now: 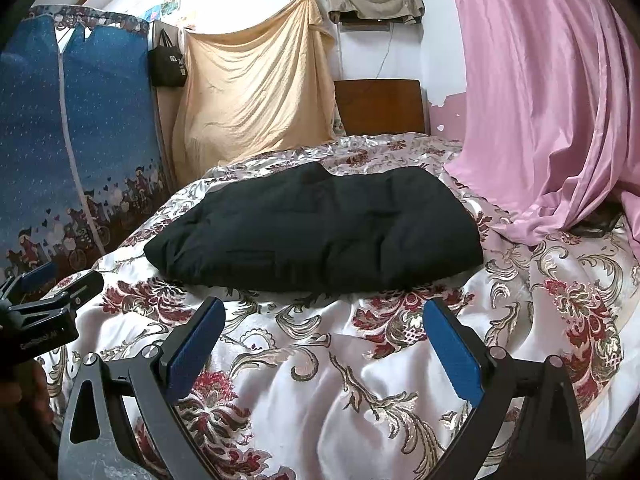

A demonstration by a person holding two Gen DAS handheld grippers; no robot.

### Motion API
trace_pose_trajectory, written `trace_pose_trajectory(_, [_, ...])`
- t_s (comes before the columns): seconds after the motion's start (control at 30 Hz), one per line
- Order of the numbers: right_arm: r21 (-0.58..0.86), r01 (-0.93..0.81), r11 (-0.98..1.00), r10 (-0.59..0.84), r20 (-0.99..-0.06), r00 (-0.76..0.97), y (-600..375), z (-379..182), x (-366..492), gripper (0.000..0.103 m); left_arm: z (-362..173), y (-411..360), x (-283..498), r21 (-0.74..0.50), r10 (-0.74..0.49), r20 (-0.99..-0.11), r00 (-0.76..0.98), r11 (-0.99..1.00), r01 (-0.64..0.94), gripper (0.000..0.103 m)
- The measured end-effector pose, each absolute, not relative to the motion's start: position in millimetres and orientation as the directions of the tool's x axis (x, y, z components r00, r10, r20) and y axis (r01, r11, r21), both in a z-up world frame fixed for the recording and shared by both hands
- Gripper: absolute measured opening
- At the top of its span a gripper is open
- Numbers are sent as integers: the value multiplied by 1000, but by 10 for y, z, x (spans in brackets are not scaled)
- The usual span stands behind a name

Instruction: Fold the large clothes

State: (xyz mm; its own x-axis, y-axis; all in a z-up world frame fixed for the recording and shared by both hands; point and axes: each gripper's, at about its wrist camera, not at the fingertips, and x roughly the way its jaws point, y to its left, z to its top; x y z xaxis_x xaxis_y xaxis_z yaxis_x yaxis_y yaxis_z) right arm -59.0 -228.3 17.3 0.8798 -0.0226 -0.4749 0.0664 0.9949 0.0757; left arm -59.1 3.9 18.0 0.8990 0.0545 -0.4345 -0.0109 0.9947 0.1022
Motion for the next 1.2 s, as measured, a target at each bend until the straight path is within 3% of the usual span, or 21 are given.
trace_pose_trajectory(1.2, [71,72,995,-29,-483,875,-2266,131,-596,97,180,-5,-623,110,48,-432,900,994,-1,103])
